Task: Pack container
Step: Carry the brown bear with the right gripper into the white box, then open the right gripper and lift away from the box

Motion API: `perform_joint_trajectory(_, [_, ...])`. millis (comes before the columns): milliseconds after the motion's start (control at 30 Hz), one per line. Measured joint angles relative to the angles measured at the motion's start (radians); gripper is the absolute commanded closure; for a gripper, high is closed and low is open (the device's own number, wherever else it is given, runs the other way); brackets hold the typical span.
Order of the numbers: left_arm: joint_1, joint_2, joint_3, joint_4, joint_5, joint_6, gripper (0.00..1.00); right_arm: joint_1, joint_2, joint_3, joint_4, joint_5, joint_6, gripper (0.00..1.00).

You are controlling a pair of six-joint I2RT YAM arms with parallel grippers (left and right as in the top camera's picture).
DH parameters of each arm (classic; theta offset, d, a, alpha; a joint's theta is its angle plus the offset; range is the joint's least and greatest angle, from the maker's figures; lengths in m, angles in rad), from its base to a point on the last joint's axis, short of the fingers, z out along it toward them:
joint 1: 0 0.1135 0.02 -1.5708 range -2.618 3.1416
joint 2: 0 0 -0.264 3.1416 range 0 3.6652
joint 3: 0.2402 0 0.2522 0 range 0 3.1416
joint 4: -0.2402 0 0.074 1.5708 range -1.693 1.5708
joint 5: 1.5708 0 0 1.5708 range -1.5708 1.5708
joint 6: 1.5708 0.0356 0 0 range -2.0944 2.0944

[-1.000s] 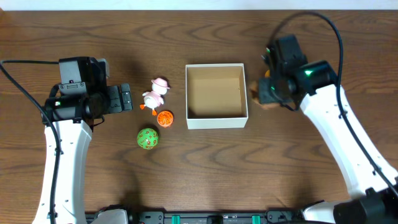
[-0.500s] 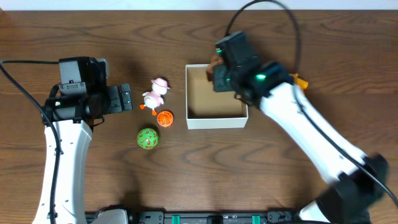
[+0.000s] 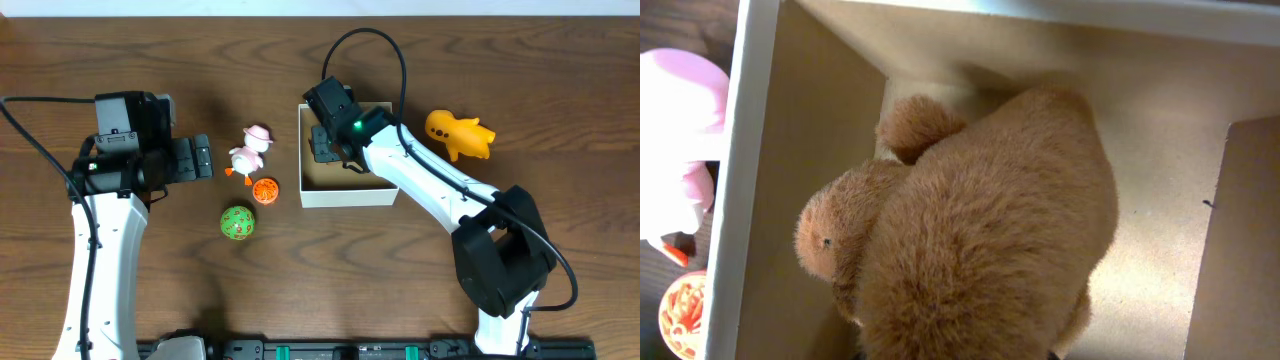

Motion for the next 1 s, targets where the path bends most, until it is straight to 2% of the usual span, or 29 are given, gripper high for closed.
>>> perform_joint_trajectory(33, [0.0,0.0,0.0,0.0,0.0,0.0,0.02,0.0,0.0,0.0,0.004,0.003,0.002,0.8])
perform_joint_trajectory(167, [0.0,0.0,0.0,0.0,0.0,0.0,0.02,0.0,0.0,0.0,0.011,0.014,0.013,0.6])
perform_joint_trajectory(333, [0.0,0.0,0.0,0.0,0.0,0.0,0.02,0.0,0.0,0.0,0.014,0.018,0.014,0.53])
perform_joint_trajectory(500, [0.0,0.0,0.0,0.0,0.0,0.0,0.02,0.001,0.0,0.0,0.014,0.018,0.018,0.32])
perform_joint_trajectory(567, [0.0,0.0,0.0,0.0,0.0,0.0,0.02,0.001,0.0,0.0,0.011,0.019,0.016,0.28])
perform_joint_trajectory(1000, [0.0,0.0,0.0,0.0,0.0,0.0,0.02,0.001,-0.08,0.0,0.006,0.021,-0.017,0.19])
